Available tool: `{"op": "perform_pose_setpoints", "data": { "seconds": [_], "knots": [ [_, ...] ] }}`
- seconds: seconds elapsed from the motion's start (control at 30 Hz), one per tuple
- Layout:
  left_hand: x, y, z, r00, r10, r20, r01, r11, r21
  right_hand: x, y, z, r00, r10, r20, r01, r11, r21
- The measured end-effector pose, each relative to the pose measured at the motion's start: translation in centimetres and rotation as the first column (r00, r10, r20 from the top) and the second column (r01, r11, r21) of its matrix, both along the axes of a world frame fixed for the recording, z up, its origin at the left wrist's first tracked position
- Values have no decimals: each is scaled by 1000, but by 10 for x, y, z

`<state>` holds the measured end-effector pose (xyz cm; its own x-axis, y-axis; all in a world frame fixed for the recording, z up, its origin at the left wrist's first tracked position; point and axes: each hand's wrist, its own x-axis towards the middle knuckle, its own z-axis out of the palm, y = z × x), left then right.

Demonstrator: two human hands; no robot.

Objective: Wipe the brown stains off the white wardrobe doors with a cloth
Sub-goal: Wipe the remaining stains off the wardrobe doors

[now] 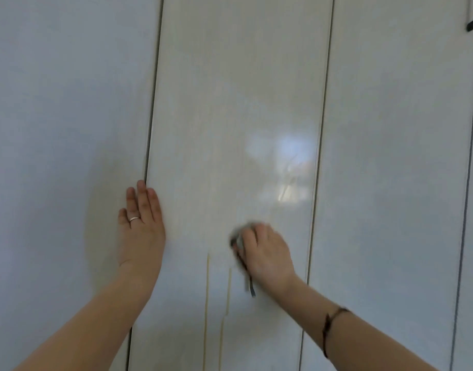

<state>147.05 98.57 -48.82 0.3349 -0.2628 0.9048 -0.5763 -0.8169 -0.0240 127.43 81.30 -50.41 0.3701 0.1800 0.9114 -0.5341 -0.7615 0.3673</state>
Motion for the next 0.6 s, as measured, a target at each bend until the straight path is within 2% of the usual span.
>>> {"op": "perform_pose_setpoints", "data": {
  "seconds": [0.07, 0.13, 0.23, 0.3, 0.37, 0.5, 0.57, 0.6],
  "knots": [
    [0, 0, 1, 1000, 6, -2, -5, 1000, 8, -18, -9, -28, 981, -23, -190, 4, 995, -101],
    [0, -2, 1, 1000, 0, -28, 0, 1000, 13, -34, -15, -2, 972, -92, -218, 53, 982, -181],
    [-1, -2, 0, 998, -18, -65, 19, 1000, 16, -53, -20, 81, 982, -183, 36, 187, 970, -155],
    [-2, 0, 0, 998, -7, -62, 8, 1000, 22, -68, -22, 134, 950, -202, 239, 216, 976, -37],
    [-2, -1, 2, 998, -4, -64, 6, 999, 32, -70, -21, 157, 911, -192, 365, 164, 981, 105],
    [-1, -3, 2, 998, -9, -62, 11, 999, 33, -33, -7, 117, 865, -155, 477, -52, 918, 393],
    [0, -3, 1, 998, -22, -57, 23, 1000, 20, -17, 7, 67, 916, -108, 387, -75, 900, 429],
    [1, -3, 1, 998, -26, -55, 27, 999, 17, -9, 15, 38, 955, -64, 288, -51, 925, 375]
  ]
}}
